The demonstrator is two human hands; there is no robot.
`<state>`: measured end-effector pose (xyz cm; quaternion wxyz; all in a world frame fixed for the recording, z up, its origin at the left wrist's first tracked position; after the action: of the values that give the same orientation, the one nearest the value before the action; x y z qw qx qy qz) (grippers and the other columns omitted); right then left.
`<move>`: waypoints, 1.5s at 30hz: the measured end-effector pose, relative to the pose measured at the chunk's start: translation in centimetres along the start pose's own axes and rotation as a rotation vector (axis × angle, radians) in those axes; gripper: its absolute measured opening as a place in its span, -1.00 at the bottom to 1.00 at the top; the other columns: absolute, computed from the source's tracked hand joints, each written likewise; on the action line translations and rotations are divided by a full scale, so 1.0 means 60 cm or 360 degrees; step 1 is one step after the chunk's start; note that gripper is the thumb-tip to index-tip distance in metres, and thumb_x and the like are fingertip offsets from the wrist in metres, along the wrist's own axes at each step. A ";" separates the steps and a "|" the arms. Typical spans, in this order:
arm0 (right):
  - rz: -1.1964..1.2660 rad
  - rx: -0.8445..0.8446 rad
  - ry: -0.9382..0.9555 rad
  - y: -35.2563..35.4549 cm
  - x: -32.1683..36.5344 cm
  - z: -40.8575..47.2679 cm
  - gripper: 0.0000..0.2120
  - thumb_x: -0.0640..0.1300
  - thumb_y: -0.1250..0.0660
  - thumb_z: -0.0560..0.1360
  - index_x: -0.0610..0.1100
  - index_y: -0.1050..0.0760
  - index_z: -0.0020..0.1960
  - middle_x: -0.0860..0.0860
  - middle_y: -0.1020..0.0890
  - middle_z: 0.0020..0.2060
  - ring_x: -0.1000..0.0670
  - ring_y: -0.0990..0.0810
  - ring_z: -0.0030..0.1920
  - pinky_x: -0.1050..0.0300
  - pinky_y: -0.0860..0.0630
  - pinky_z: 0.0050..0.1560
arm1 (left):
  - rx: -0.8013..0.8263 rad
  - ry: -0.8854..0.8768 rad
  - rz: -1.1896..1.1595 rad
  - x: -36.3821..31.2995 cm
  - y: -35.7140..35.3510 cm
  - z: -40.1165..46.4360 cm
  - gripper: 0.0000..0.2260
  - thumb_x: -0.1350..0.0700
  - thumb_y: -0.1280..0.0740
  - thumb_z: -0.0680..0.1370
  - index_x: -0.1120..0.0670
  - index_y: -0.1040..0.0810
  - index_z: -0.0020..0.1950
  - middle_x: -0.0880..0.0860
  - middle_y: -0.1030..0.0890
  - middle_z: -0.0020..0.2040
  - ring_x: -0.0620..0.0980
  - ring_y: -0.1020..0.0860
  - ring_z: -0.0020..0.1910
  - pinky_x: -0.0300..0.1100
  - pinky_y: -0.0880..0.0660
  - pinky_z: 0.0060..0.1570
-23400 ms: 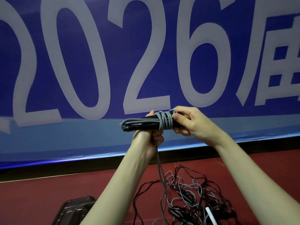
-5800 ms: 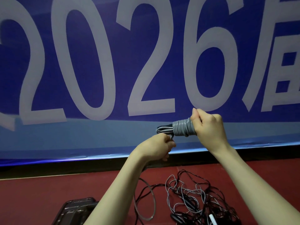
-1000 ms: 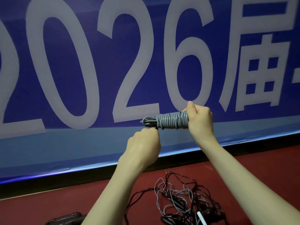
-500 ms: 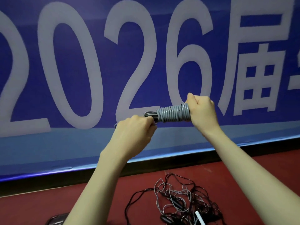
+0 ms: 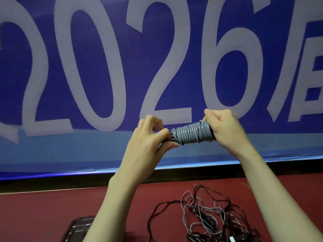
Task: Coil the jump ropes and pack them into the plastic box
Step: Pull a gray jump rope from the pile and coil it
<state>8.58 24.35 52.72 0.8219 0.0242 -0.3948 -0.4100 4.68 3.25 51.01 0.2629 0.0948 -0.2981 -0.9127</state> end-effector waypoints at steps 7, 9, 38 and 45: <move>-0.0100 0.0126 -0.0012 -0.016 -0.036 -0.010 -0.54 -0.11 -0.16 0.64 -0.45 -0.38 -0.28 -0.19 -0.34 -0.48 0.04 -0.27 -0.44 0.05 -0.21 -0.39 | 0.0212 -0.0046 -0.0184 0.019 -0.065 -0.009 -0.67 -0.21 -0.24 0.44 0.05 -0.51 -0.22 -0.13 -0.37 -0.14 -0.08 -0.31 -0.32 -0.16 -0.32 -0.42; -0.0006 0.0185 -0.0074 -0.023 -0.051 -0.012 -0.51 -0.07 -0.16 0.64 -0.45 -0.38 -0.27 -0.29 -0.39 -0.46 -0.01 -0.31 -0.43 0.05 -0.28 -0.41 | 0.0258 -0.0010 -0.0308 0.024 -0.074 -0.010 -0.62 -0.24 -0.27 0.41 0.08 -0.56 -0.23 -0.11 -0.38 -0.18 -0.03 -0.36 -0.34 -0.07 -0.41 -0.39; 0.0991 0.0017 -0.0831 -0.091 -0.076 -0.046 -0.61 -0.13 -0.21 0.61 -0.15 -0.42 -0.39 0.02 -0.42 -0.57 0.06 -0.42 -0.55 0.24 -0.34 -0.52 | -0.0158 0.1162 -0.2023 0.021 -0.133 -0.038 -0.59 0.36 -0.14 0.60 -0.02 -0.38 -0.36 -0.08 -0.28 -0.43 -0.14 -0.19 -0.49 -0.33 -0.18 -0.50; 0.0914 -0.0436 -0.0854 -0.111 -0.090 -0.037 -0.55 -0.01 -0.20 0.57 -0.36 -0.39 -0.31 -0.15 -0.37 -0.42 -0.10 -0.38 -0.39 0.05 -0.35 -0.34 | -0.0171 0.1240 -0.1674 0.004 -0.129 -0.020 -0.78 0.22 -0.12 0.66 0.13 -0.46 -0.14 -0.10 -0.46 -0.40 -0.15 -0.32 -0.44 -0.33 -0.30 -0.46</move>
<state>3.79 23.06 45.37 0.7665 -0.3040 -0.5275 -0.2047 1.58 7.81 45.47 -0.1253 0.5381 -0.0489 -0.8321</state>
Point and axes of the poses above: each hand's wrist, its own z-axis towards the middle knuckle, its own y-axis out of the back of the hand, x = y × z, the point moved 1 cm from there along z, towards the middle knuckle
